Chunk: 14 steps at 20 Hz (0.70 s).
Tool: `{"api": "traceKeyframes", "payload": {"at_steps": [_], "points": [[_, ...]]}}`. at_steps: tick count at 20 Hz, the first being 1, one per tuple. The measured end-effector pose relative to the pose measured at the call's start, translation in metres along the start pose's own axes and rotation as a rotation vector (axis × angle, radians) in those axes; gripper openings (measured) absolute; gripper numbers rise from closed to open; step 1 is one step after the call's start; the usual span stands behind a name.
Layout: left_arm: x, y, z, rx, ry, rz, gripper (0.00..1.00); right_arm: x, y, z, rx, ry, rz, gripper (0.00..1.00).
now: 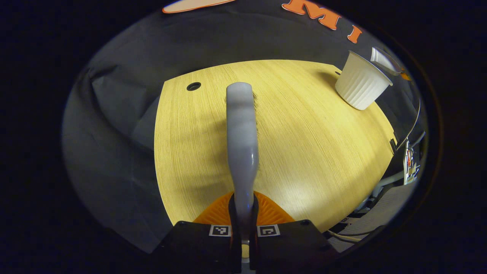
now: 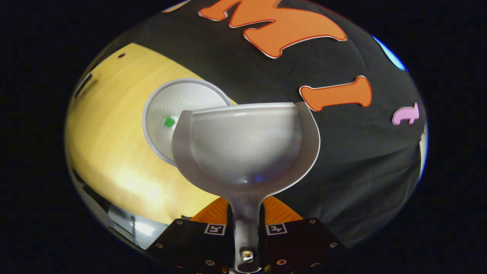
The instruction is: Pick up the small broom and dustpan from the desktop, sweep the trash into the dustpan with the broom, and then empty the trash into the garbage bin.
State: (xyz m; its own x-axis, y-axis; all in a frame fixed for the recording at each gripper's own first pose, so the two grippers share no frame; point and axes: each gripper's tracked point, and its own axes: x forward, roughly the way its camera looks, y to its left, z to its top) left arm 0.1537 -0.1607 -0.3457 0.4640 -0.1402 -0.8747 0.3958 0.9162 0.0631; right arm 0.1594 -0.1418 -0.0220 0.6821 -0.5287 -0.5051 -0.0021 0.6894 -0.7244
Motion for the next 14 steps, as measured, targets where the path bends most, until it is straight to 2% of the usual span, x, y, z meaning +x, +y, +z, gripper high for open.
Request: {"api": "traceKeyframes", "payload": {"at_steps": [3,4,5,7,14], "points": [[0.001,-0.002,0.001,-0.023,-0.003,0.013,0.11,-0.021,0.021,0.017,0.122,-0.077,0.094,0.24],[0.003,-0.003,0.002,-0.032,-0.007,0.015,0.11,-0.033,0.033,0.025,0.138,-0.104,0.121,0.19],[0.003,-0.003,0.003,-0.046,-0.013,0.022,0.12,-0.039,0.044,0.031,0.155,-0.125,0.155,0.24],[0.006,-0.006,0.006,-0.08,-0.026,0.029,0.12,-0.049,0.078,0.047,0.193,-0.155,0.241,0.24],[0.009,-0.006,0.006,-0.1,-0.015,0.053,0.11,-0.081,0.192,0.061,0.22,-0.216,0.451,0.24]]}}
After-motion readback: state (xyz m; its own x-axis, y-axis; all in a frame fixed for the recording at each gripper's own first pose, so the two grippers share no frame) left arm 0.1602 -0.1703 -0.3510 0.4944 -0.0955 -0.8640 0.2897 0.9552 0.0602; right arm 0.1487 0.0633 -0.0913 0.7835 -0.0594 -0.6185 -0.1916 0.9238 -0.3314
